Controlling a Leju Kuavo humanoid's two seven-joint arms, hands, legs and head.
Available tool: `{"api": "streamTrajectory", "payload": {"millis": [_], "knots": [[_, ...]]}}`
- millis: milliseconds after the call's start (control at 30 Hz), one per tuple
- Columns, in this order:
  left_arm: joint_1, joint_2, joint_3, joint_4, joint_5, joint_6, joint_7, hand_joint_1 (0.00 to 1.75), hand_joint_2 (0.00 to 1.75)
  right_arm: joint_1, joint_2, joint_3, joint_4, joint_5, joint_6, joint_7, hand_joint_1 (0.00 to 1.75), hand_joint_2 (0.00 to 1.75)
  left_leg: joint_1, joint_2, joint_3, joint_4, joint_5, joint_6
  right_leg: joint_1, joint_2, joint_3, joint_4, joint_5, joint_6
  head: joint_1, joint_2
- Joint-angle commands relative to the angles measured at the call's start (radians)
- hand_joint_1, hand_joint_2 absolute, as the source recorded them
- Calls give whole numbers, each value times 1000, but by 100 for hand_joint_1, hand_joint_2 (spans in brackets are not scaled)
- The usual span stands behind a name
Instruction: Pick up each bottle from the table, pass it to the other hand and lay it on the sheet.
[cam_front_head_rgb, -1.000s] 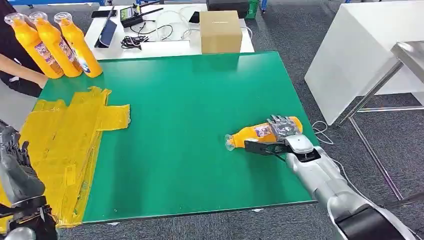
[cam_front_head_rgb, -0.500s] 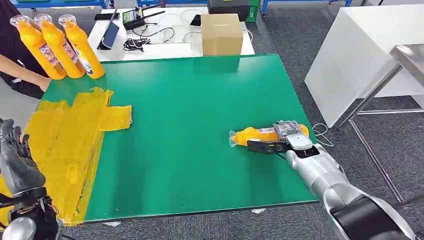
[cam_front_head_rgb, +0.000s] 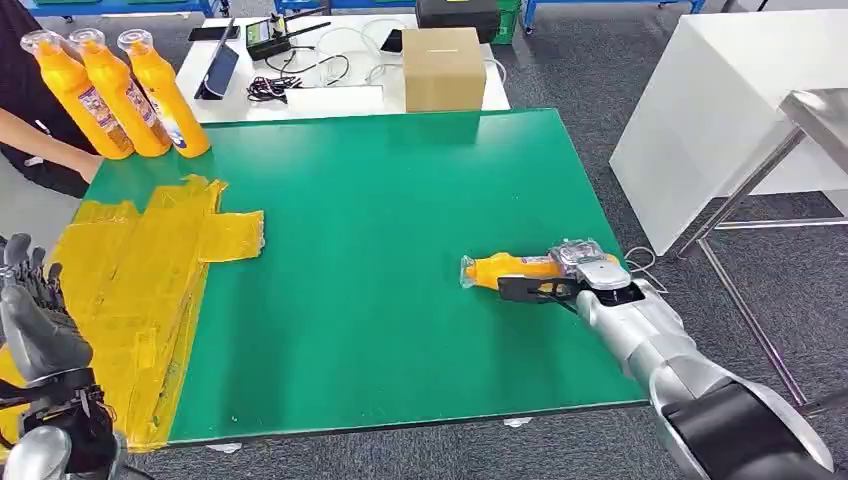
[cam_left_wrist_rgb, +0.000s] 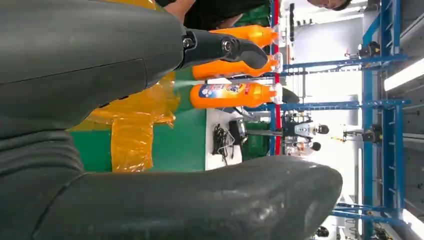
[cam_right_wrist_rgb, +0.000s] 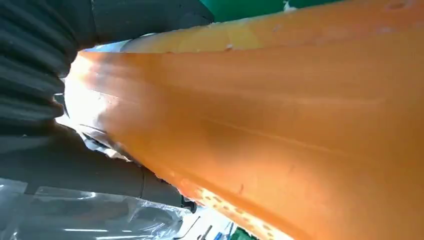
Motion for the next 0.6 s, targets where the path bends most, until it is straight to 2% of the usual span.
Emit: {"api": "streamTrajectory", "payload": {"millis": [33,67,133,200,233,267,333,400,467,600], "knots": [[33,46,-25,68,87,-111,50,0,0,56,61,-127,-27,-240,-52,-115,175,175,1,0,1,-2,1,-1,1,0,2,-2,1,0,0,0],[57,43,-11,61,94,-143,50,0,175,58,70,-125,-83,-273,-65,-125,175,175,0,2,2,-2,0,-1,0,2,5,-2,1,0,0,0],[104,22,10,20,129,-226,54,0,175,78,109,-151,-295,-415,-100,-153,175,175,0,6,0,-1,-1,-2,0,6,3,-1,1,0,0,0],[137,1,4,-21,150,-267,59,0,175,92,131,-138,-532,-595,-69,-121,175,175,0,13,-1,-1,-2,-2,1,12,0,1,3,0,0,0],[145,-7,-4,-34,151,-270,58,0,175,88,131,-114,-602,-632,-63,-71,175,175,0,16,-3,0,-2,-2,0,15,-3,2,3,0,0,0],[147,-7,-10,-37,150,-271,58,0,175,86,123,-94,-630,-653,-63,-39,175,175,-1,16,-5,0,-2,-2,0,15,-5,3,3,0,0,0],[161,-16,-33,-63,181,-301,55,0,175,70,137,-67,-706,-729,-108,-76,175,175,-1,15,-8,1,-1,-2,1,13,-8,3,4,-3,0,0],[176,-26,-62,-90,185,-323,36,0,175,36,152,-25,-768,-767,-101,-63,175,175,0,13,-11,2,-1,-3,1,11,-13,4,2,-3,-1,0],[177,-28,-70,-93,181,-316,32,0,175,27,150,-12,-779,-780,-106,-44,175,175,1,8,-14,1,1,-3,1,7,-13,4,2,-2,0,0],[173,-23,-71,-88,181,-315,32,0,175,30,136,-2,-768,-791,-115,-51,175,175,3,7,-16,0,1,-3,2,6,-14,2,3,-2,0,0]]}}
